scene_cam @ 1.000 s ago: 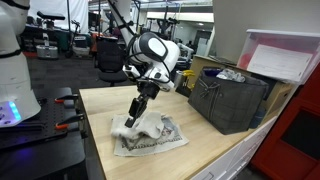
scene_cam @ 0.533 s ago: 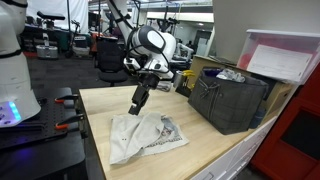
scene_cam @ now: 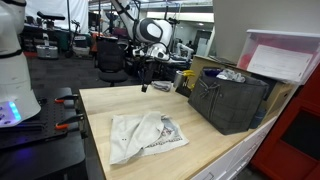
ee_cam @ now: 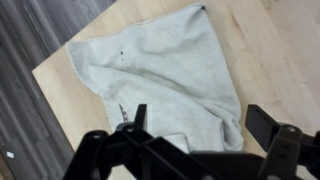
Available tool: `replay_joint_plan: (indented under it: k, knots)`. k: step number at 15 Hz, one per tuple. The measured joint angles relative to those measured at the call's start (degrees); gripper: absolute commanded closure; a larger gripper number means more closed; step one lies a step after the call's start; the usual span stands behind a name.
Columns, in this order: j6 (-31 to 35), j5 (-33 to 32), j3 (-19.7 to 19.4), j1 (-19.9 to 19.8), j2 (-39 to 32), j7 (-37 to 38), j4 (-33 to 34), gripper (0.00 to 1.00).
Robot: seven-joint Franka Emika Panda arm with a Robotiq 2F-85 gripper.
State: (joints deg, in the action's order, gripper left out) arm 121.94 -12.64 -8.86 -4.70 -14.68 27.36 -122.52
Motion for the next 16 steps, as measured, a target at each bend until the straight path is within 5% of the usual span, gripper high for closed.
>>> replay_joint_plan:
  k: [5,16]
  knots:
    - [-0.97,1.06,1.04,-0.1,-6.45,-10.63,6.42,0.0]
    - [-0.35,1.9,-0.22,-0.78,-9.89,-11.61,8.04,0.0]
